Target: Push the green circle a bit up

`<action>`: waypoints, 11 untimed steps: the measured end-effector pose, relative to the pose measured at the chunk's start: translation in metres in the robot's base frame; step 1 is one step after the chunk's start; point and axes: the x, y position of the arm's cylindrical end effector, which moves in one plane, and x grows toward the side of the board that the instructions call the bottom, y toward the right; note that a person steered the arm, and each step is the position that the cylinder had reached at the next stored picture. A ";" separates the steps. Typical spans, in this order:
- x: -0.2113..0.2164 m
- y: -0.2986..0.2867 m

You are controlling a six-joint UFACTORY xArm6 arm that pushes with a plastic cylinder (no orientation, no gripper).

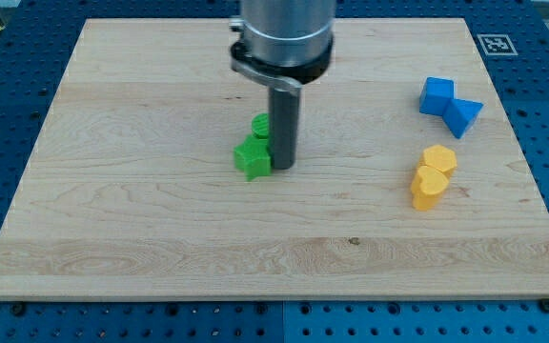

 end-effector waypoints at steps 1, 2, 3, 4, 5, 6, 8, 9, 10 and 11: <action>-0.006 -0.025; -0.002 -0.023; 0.024 -0.013; 0.024 0.000; 0.017 0.001; -0.003 0.001; -0.047 0.001; -0.045 0.015; -0.052 0.048; -0.076 0.050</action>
